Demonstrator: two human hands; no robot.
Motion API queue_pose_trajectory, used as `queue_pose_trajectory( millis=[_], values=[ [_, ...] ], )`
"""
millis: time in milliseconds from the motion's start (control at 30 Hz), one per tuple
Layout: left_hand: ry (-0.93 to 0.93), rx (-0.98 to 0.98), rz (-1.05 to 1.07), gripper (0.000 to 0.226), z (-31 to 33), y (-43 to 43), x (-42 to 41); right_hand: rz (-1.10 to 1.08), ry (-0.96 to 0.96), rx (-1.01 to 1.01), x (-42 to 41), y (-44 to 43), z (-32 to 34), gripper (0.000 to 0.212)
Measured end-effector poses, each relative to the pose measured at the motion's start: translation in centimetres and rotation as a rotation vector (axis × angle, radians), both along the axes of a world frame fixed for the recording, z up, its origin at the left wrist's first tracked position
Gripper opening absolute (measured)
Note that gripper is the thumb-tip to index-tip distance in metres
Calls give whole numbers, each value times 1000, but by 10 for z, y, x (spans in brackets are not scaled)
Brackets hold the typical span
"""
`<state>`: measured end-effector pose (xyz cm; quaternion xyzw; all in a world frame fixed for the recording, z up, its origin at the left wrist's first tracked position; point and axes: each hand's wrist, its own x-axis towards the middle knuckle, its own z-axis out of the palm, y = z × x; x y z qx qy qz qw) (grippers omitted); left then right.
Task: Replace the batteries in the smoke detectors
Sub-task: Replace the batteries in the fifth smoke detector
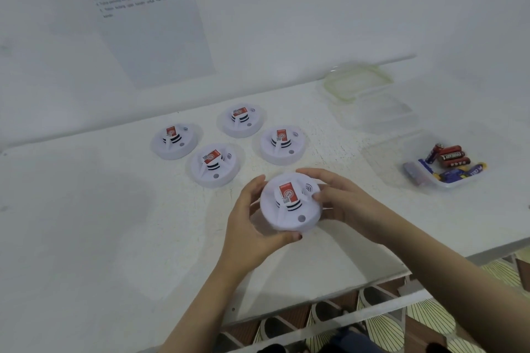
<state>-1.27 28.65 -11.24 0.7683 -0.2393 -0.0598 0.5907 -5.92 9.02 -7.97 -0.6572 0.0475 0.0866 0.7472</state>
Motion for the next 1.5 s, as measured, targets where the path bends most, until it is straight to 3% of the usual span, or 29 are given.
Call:
queue_pose_trajectory(
  millis=[267,1500],
  values=[
    [-31,83,34,97,-6,-11,7,61,-18,-96,6,-9,-9,72],
    [-101,71,78,85,-5,-14,4,119,-91,-28,10,-12,-24,74]
  ],
)
